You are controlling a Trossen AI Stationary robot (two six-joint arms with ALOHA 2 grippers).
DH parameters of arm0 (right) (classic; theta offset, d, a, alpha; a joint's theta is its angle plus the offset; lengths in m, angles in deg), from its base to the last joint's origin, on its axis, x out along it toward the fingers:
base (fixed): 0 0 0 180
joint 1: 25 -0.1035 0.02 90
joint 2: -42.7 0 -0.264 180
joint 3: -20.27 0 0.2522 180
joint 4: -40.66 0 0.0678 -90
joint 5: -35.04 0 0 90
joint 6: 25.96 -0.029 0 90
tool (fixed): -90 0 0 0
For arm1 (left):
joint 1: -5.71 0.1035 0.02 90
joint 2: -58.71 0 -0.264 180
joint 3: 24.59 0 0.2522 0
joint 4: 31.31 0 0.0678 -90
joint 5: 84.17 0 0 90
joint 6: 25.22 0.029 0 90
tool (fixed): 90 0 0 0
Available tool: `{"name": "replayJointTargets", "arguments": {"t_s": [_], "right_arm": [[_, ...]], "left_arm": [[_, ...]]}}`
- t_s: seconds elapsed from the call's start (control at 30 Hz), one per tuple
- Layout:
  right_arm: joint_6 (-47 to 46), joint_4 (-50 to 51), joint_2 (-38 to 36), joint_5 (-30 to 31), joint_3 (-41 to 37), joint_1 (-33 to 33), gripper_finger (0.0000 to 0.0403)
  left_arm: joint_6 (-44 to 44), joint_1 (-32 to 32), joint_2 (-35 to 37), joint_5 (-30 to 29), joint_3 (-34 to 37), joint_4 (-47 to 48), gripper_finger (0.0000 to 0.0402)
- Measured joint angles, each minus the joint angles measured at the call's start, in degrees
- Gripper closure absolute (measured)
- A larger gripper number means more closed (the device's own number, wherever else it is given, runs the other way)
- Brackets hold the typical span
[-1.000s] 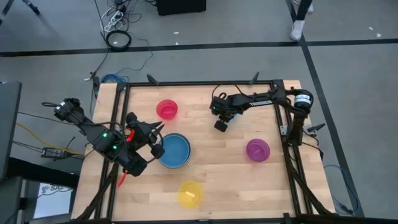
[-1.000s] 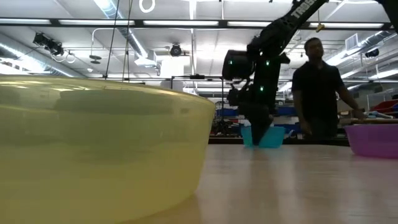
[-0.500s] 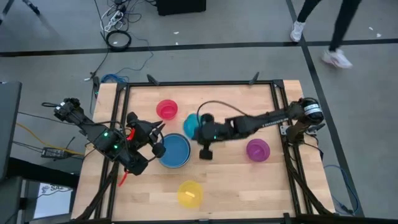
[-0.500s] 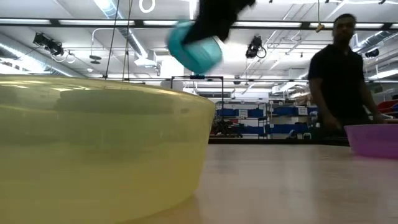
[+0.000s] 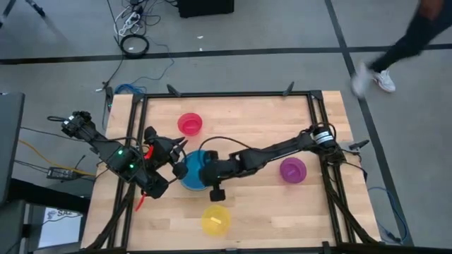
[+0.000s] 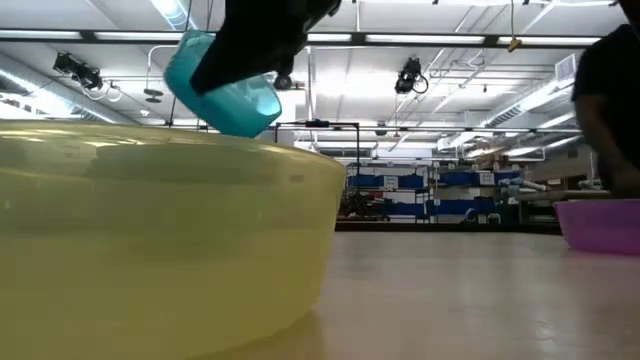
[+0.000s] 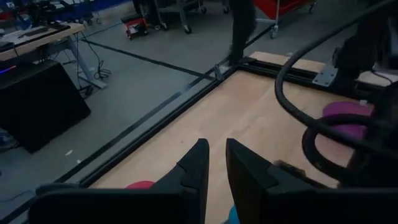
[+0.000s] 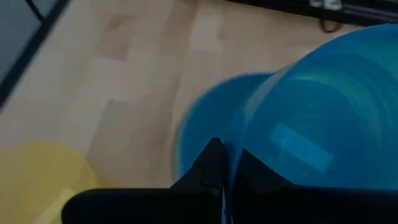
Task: Nest bowls inside each other
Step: Stack the light blue bowl on top of the blue bowl, then stack the violet bowl on top of the light blue bowl
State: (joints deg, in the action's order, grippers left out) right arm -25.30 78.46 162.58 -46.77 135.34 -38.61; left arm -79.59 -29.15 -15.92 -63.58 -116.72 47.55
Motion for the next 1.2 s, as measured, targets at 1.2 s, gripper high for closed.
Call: {"name": "replayJointTargets", "arguments": {"t_s": [1.2], "right_arm": [[-9.4, 44.6, -11.5, 8.3, -2.2, 4.2, 0.0265]], "left_arm": [[-10.6, -3.5, 0.0, 4.6, 7.6, -5.5, 0.0337]]}}
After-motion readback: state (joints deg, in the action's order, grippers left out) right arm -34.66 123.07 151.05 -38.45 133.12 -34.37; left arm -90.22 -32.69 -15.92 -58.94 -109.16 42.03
